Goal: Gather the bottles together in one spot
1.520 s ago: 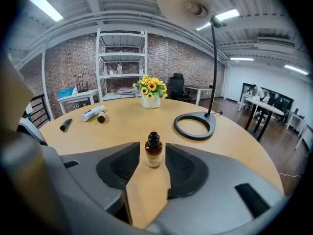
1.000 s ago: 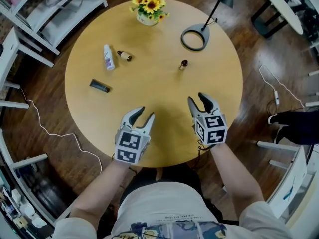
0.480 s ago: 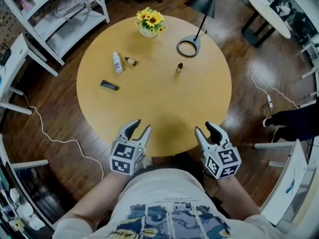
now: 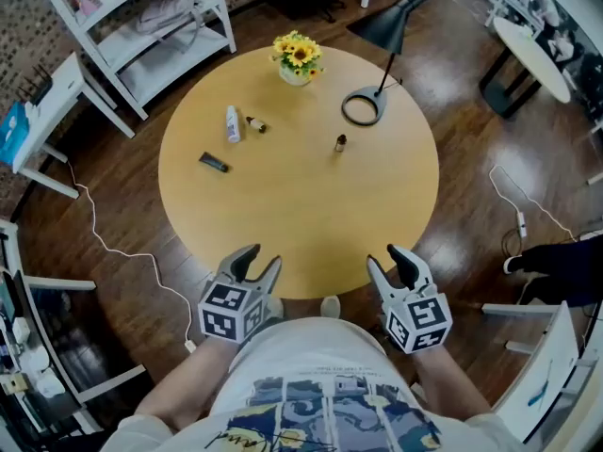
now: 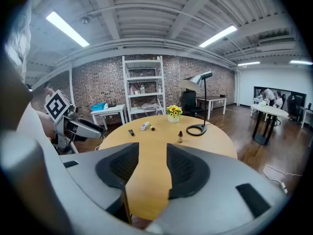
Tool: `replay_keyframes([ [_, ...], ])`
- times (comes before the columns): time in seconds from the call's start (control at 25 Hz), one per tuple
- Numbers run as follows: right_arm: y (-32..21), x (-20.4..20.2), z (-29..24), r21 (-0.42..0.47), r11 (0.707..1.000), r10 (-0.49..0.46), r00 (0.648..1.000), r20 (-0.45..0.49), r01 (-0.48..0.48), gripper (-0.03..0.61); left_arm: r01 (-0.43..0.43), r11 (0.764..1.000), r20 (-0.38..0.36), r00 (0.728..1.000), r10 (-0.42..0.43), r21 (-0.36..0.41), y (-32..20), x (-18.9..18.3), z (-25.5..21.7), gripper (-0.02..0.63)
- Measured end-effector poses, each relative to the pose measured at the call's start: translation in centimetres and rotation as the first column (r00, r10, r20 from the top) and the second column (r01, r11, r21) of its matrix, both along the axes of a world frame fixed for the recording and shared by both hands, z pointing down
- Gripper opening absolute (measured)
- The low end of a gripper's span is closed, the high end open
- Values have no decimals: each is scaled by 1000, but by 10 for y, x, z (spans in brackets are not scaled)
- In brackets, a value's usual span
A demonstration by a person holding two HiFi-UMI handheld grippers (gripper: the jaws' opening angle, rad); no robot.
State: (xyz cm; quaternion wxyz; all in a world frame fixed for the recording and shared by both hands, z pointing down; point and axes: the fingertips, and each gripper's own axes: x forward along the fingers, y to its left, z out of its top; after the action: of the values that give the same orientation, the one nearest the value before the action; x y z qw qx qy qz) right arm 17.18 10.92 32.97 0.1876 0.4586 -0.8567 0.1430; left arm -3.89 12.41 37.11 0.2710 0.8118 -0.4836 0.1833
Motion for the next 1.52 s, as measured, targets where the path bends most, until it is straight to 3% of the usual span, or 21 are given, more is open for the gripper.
replay_keyframes([
  [0.12,-2,10,-2,1,1000,-25,1000,13,25,206,42,999,7,999,-42,-20,1,8,0,166],
  [0.36,-9,29,1,4,997,-76,997,14,76,206,116,993,-24,993,-116,10,-4,25,-7,179],
  [0.84,-40,23,19,-18,974,-225,974,26,226,206,189,981,80,978,-192,40,-17,31,-8,204],
  [1.16,-64,-21,17,-20,973,-228,973,20,228,206,122,992,69,990,-124,35,-30,6,-8,203],
  [1.52,-151,-139,29,-8,944,-329,941,-79,330,202,67,997,44,997,-69,48,-37,-61,2,204],
])
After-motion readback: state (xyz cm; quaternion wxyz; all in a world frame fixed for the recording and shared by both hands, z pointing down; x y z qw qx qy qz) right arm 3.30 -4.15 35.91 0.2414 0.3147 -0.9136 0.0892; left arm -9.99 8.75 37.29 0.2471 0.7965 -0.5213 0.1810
